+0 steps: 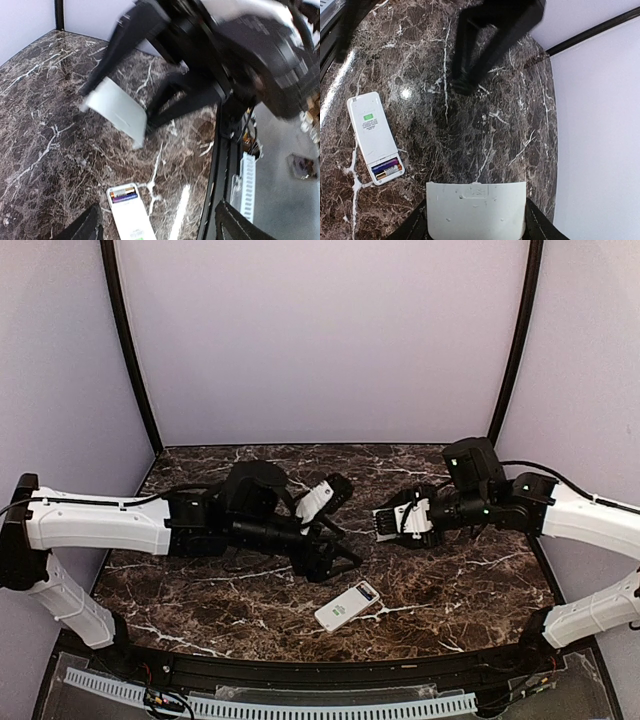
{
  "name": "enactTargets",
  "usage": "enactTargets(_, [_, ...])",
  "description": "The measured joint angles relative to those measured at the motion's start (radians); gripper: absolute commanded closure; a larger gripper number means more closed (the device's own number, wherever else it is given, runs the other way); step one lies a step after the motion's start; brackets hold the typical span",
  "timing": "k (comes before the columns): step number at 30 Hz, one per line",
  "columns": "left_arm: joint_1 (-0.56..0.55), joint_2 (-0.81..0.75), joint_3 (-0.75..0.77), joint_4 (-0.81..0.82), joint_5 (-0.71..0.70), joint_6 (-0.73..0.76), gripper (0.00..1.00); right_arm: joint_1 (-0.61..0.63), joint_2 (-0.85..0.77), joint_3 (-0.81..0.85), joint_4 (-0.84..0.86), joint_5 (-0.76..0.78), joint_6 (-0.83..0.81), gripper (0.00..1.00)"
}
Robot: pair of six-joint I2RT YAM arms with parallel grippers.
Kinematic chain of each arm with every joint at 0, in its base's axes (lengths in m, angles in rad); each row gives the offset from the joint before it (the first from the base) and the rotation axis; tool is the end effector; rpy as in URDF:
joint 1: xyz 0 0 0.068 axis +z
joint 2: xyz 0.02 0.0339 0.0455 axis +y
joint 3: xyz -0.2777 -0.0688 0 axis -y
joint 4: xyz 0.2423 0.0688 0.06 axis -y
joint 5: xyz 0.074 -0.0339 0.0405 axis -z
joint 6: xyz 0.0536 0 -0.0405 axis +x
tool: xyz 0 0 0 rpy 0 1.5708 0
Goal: Load the batteries into the remote control
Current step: Adjust the remote control without the battery cover at the center of the board.
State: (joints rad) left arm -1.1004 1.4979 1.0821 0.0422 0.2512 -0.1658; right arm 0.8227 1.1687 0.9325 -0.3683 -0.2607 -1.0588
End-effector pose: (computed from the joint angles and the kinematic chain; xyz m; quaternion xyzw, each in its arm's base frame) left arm 0.1526 -0.3295 0.3015 0.4322 0.6999 -0.4142 0.3895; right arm 0.1698 0.2032 0.2992 -0.7450 0.4685 0.0600 0.4710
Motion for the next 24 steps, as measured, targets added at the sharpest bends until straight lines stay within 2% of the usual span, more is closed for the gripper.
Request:
enactTargets(3, [-0.092,0.054,0.011,-0.079,-0.129,0.11,0.22,-0.018,-0.01,-0.018,-0.044,0.027,0.013,0.64])
enactTargets(6, [-0.149,0.169,0.02,-0.148,-0.218,0.157,0.12,-0.026,-0.043,-0.043,-0.104,0.083,0.023,0.64])
enactTargets(10, [-0.151,0.277,-0.008,-0.183,-0.293,0.169,0.09,-0.031,-0.1,-0.072,-0.179,0.143,0.027,0.64])
enactTargets(17, [-0.143,0.396,0.029,-0.182,-0.367,0.166,0.09,-0.031,-0.16,-0.095,-0.248,0.179,0.04,0.64])
enactTargets(19, [-0.14,0.413,0.043,-0.17,-0.371,0.16,0.13,-0.031,-0.16,-0.095,-0.258,0.179,0.043,0.63])
enactTargets(22, [-0.125,0.418,0.043,-0.161,-0.341,0.136,0.29,-0.031,-0.16,-0.095,-0.267,0.177,0.044,0.63])
enactTargets(24, [-0.109,0.419,0.042,-0.161,-0.31,0.122,0.35,-0.031,-0.157,-0.095,-0.27,0.172,0.044,0.63])
